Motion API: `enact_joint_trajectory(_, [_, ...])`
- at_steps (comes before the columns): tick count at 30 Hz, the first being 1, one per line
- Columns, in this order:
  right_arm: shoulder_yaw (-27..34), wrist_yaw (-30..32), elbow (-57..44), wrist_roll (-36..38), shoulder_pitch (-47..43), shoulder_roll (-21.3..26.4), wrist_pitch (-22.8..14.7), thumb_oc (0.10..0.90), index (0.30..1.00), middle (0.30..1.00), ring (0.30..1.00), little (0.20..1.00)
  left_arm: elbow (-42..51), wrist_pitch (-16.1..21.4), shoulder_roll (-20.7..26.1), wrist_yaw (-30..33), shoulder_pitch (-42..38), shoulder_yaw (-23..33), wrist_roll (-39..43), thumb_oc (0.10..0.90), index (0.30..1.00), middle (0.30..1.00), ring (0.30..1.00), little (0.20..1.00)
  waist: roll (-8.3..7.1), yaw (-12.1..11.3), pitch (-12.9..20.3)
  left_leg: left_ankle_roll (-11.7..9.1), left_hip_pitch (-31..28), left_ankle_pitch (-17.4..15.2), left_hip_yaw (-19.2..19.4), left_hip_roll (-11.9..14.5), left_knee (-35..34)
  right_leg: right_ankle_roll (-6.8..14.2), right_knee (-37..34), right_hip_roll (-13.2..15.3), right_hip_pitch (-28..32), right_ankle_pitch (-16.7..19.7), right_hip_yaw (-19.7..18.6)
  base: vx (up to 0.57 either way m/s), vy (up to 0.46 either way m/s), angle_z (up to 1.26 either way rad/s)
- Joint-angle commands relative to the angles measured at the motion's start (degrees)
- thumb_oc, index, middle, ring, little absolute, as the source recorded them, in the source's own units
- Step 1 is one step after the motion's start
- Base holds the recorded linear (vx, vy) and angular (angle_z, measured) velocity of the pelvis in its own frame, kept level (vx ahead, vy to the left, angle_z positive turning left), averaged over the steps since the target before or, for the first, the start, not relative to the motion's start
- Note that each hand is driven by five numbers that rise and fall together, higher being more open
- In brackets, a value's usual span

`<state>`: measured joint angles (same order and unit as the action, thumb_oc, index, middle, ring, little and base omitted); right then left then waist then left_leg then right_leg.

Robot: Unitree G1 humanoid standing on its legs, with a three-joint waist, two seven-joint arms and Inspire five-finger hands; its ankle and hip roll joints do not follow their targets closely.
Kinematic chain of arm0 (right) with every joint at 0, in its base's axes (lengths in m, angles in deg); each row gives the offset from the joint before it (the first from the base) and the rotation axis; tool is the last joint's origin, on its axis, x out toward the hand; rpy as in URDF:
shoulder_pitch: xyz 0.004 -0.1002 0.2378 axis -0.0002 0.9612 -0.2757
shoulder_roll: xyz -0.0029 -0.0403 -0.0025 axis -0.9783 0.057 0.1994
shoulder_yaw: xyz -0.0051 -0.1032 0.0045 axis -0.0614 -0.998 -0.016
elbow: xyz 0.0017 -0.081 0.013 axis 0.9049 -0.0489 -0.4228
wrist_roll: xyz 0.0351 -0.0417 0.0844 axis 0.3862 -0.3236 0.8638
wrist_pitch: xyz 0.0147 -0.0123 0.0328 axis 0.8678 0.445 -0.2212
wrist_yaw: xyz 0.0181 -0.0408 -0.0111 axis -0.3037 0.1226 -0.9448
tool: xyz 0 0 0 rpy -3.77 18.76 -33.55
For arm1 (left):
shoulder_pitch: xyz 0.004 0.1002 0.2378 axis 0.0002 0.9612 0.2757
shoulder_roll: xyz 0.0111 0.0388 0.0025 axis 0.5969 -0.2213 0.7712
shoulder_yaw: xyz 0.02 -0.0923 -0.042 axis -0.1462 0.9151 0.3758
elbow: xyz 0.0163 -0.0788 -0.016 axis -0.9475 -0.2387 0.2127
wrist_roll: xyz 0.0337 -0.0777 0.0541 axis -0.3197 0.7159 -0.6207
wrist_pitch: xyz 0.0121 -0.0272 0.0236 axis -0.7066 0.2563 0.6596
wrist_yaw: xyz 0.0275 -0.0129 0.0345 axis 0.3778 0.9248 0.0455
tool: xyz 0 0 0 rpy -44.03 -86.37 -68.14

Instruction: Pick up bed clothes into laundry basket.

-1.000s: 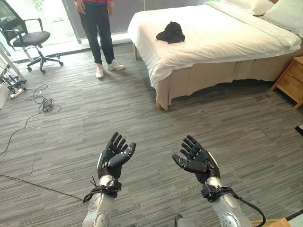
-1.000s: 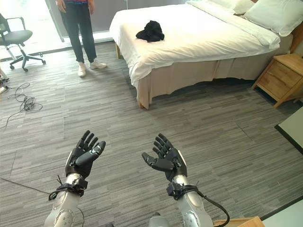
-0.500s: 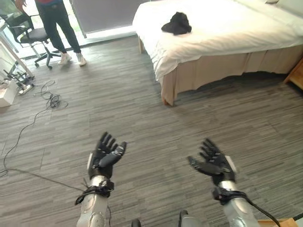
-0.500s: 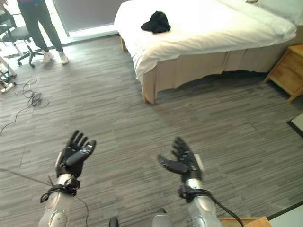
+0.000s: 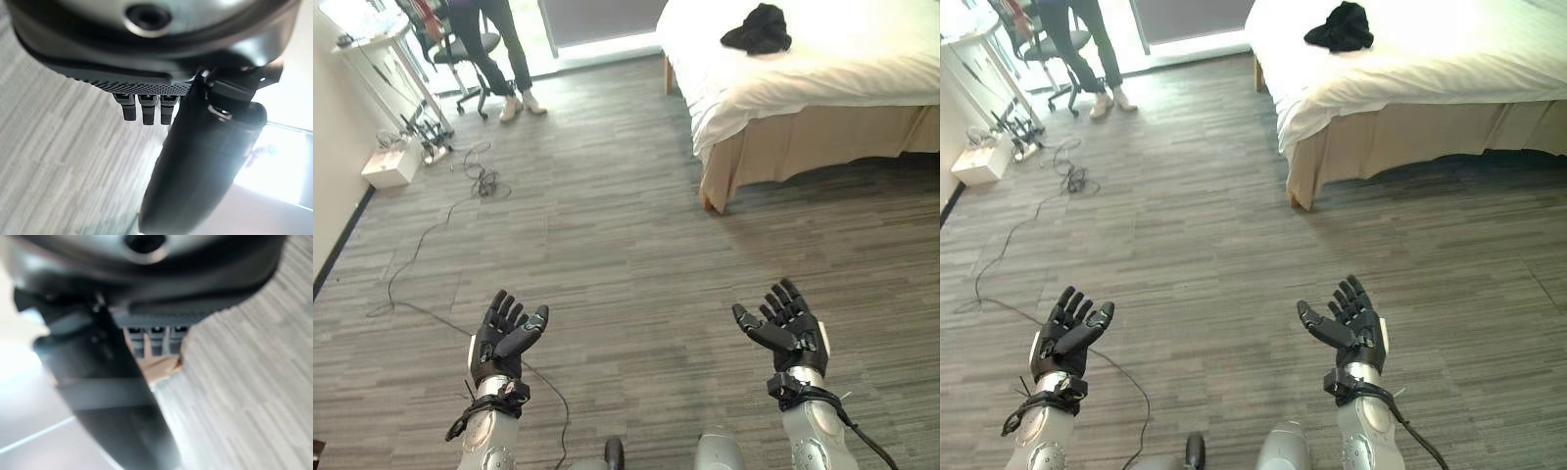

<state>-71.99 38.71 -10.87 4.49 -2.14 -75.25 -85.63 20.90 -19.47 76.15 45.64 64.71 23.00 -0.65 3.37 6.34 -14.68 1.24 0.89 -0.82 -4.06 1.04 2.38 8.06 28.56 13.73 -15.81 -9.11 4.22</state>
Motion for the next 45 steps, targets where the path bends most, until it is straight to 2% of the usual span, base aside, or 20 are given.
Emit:
enact_joint_trajectory(1, [3.42,-0.35,-4.18,2.65,-1.55,0.24,-7.30,0.800,0.900,0.900,0.900,0.900,7.34,6.69,4.87,-2.03,-9.02,1.36,-1.41,0.800,0.900,0.900,0.900,0.900,-1.84,5.86,1.47,-4.18,-18.71,-14.13,-1.45,0.23,-3.72,3.73,-19.35,1.02,-9.17,15.38,2.82,0.50,-0.119,0.46])
enact_joint_trajectory(2, [3.43,-0.36,-4.21,2.64,-1.58,0.19,-7.30,0.800,0.900,0.900,0.900,0.900,7.10,6.78,4.94,-2.04,-9.23,1.35,-1.38,0.800,0.900,0.900,0.900,0.900,-1.14,6.05,0.96,-4.25,-19.34,-14.35,-1.50,1.18,-3.95,3.78,-20.67,0.31,-7.75,15.83,3.73,0.66,-0.156,0.43])
enact_joint_trajectory(4, [2.46,-0.89,-5.02,1.55,-1.20,0.69,-7.33,0.800,0.900,0.900,0.900,0.900,6.57,7.77,5.50,-1.85,-10.89,0.93,-3.08,0.800,0.900,0.900,0.900,0.900,-1.79,8.11,2.87,-6.14,-25.19,-16.77,-0.70,3.02,-4.07,4.48,-27.16,0.97,-9.12,18.45,13.20,0.78,-0.187,0.78])
enact_joint_trajectory(6, [2.20,-1.43,-5.82,2.46,0.05,1.16,-7.28,0.800,0.900,0.900,0.900,0.900,7.15,7.95,5.02,-2.50,-10.47,-0.18,-2.24,0.800,0.900,0.900,0.900,0.900,-1.38,9.09,4.37,-8.19,-24.78,-14.00,-0.76,5.06,1.84,2.92,-25.53,-0.96,-7.09,18.24,12.57,0.69,-0.201,-0.01])
enact_joint_trajectory(8, [1.66,-1.49,-4.73,3.53,0.07,1.73,-7.58,0.800,0.900,0.900,0.900,0.900,7.44,8.03,4.05,-2.82,-9.89,-0.23,-0.63,0.800,0.900,0.900,0.900,0.900,-1.22,9.09,6.42,-12.28,-20.50,0.44,-0.08,6.89,16.37,-0.22,-23.42,-4.59,-3.23,16.96,11.16,0.69,-0.308,0.17])
enact_joint_trajectory(10, [1.54,-0.48,-4.19,3.73,-1.06,3.01,-8.18,0.800,0.900,0.900,0.900,0.900,8.82,7.91,2.94,-2.55,-9.41,0.18,1.59,0.800,0.900,0.900,0.900,0.900,-3.51,6.74,6.11,-12.72,-11.11,8.87,0.29,5.54,34.79,-3.58,-24.24,-5.80,3.48,13.66,9.87,0.55,-0.350,-0.13])
enact_joint_trajectory(11, [1.53,-0.49,-4.16,3.74,-1.12,2.94,-8.19,0.800,0.900,0.900,0.900,0.900,8.85,7.88,3.01,-2.55,-9.43,0.21,1.61,0.800,0.900,0.900,0.900,0.900,-3.93,7.11,6.29,-12.66,-10.57,9.13,-0.10,5.06,34.99,-3.56,-24.30,-5.23,3.30,13.83,10.05,0.67,-0.468,-0.46])
enact_joint_trajectory(12, [2.09,1.37,-3.59,4.18,-2.70,4.31,-9.17,0.800,0.900,0.900,0.900,0.900,8.90,7.78,2.12,-2.78,-9.34,0.38,4.27,0.800,0.900,0.900,0.900,0.900,-7.24,3.41,4.37,-9.52,-2.63,6.50,2.01,3.11,45.15,-5.86,-27.00,-6.16,10.53,10.97,7.27,0.65,-0.382,-0.41])
enact_joint_trajectory(13, [2.11,1.98,-3.08,4.64,-4.51,4.64,-9.31,0.800,0.900,0.900,0.900,0.900,9.38,7.52,2.30,-2.90,-9.46,0.29,4.39,0.800,0.900,0.900,0.900,0.900,-7.71,1.01,3.01,-8.82,2.97,3.43,3.56,3.02,47.06,-5.74,-28.29,-7.03,13.89,9.96,6.64,0.88,-0.409,-0.07])
enact_joint_trajectory(15, [2.41,1.44,-3.06,6.39,-5.03,4.85,-9.50,0.800,0.900,0.900,0.900,0.900,9.21,7.10,2.62,-3.25,-8.97,0.95,4.77,0.800,0.900,0.900,0.900,0.900,-7.93,-1.73,2.30,-8.18,10.27,1.85,6.50,5.68,41.82,-5.17,-30.96,-7.57,18.53,8.71,5.10,0.63,-0.069,-0.39])
enact_joint_trajectory(18, [2.11,0.26,-4.30,6.61,-4.44,5.10,-9.26,0.800,0.900,0.900,0.900,0.900,6.63,7.08,2.58,-3.45,-8.98,0.49,6.03,0.800,0.900,0.900,0.900,0.900,-6.65,-3.79,2.91,-8.10,14.63,3.40,8.61,9.03,24.00,-3.81,-29.84,-7.36,22.34,4.20,3.55,0.68,0.126,-0.46])
enact_joint_trajectory(21, [-0.50,-0.10,-3.82,7.24,-4.95,4.24,-8.83,0.800,0.900,0.900,0.900,0.900,3.05,7.28,2.07,-2.43,-8.53,-0.67,6.16,0.800,0.900,0.900,0.900,0.900,-3.58,-6.62,3.27,-9.81,14.95,8.92,2.59,7.95,3.50,-2.25,-29.92,-7.61,28.02,0.04,-0.59,0.71,0.246,-0.27])
enact_joint_trajectory(24, [-2.99,-1.60,-2.96,8.48,-4.96,2.81,-7.53,0.800,0.900,0.900,0.900,0.900,2.36,7.78,2.37,-1.71,-7.02,1.18,6.03,0.800,0.900,0.900,0.900,0.900,-3.55,-8.44,4.52,-12.35,16.43,12.43,-0.98,6.86,-0.76,-1.41,-29.54,-5.89,32.60,-2.88,-5.12,0.57,0.178,-0.46])
enact_joint_trajectory(27, [-5.12,-4.12,-3.71,8.72,-2.86,1.07,-6.15,0.800,0.900,0.900,0.900,0.900,1.57,7.21,2.74,-2.73,-5.33,1.80,6.19,0.800,0.900,0.900,0.900,0.900,-4.21,-8.68,5.56,-10.64,16.53,9.91,0.73,6.01,4.77,0.57,-27.97,-3.19,33.53,-2.78,-5.26,0.44,0.196,-1.08])
enact_joint_trajectory(30, [-8.47,-4.92,-3.85,8.52,-2.94,0.02,-4.66,0.800,0.900,0.900,0.900,0.900,0.95,7.03,4.41,-0.86,-5.39,2.60,2.40,0.800,0.900,0.900,0.900,0.900,-5.39,-9.61,5.61,-6.92,13.75,6.70,4.37,4.41,5.84,2.27,-12.69,0.50,26.74,9.88,-7.15,0.46,0.303,-0.38])
enact_joint_trajectory(33, [-11.69,-7.30,-4.93,7.52,-3.78,-0.15,-3.77,0.800,0.900,0.900,0.900,0.900,1.71,6.97,6.76,-1.02,-6.00,3.09,1.08,0.800,0.900,0.900,0.900,0.900,-2.43,-7.54,2.77,-3.52,6.58,3.75,6.83,3.87,3.43,1.98,7.17,0.00,15.27,18.85,-4.96,0.46,0.436,-0.53])
enact_joint_trajectory(37, [-13.26,-9.35,-5.38,7.89,-3.51,0.59,-2.90,0.800,0.900,0.900,0.900,0.900,1.41,7.21,9.19,-1.02,-9.91,1.56,-1.43,0.800,0.900,0.900,0.900,0.900,-0.10,-1.72,0.23,-1.92,-3.12,-0.05,6.39,2.80,-0.41,2.58,18.17,-8.44,-0.92,11.70,0.17,0.54,0.388,-0.11])
enact_joint_trajectory(39, [-12.78,-9.71,-6.03,7.43,-2.70,1.27,-2.74,0.800,0.900,0.900,0.900,0.900,1.60,7.19,9.17,-1.63,-11.04,1.15,-1.09,0.800,0.900,0.900,0.900,0.900,-0.15,0.00,0.25,-2.20,-5.10,-0.90,5.96,2.11,-1.34,2.50,15.04,-9.08,-3.43,11.07,2.92,0.42,0.142,0.19])
enact_joint_trajectory(42, [-11.31,-9.03,-6.23,9.27,-0.80,1.14,-3.33,0.800,0.900,0.900,0.900,0.900,1.43,7.50,7.75,-1.50,-13.43,-1.66,-0.87,0.800,0.900,0.900,0.900,0.900,-1.61,3.88,1.14,-3.15,-11.31,-4.42,4.93,0.25,-3.55,1.38,0.24,-6.39,-5.59,10.98,11.25,0.63,0.007,0.47])
enact_joint_trajectory(45, [-11.53,-8.76,-3.53,9.46,-0.51,0.18,-3.18,0.800,0.900,0.900,0.900,0.900,2.03,7.79,5.12,-2.83,-15.91,-4.14,1.14,0.800,0.900,0.900,0.900,0.900,-3.11,6.18,3.36,-6.40,-19.68,-10.76,3.89,1.55,-4.35,1.65,-26.59,-1.13,-4.49,13.87,15.05,0.79,-0.249,0.40])
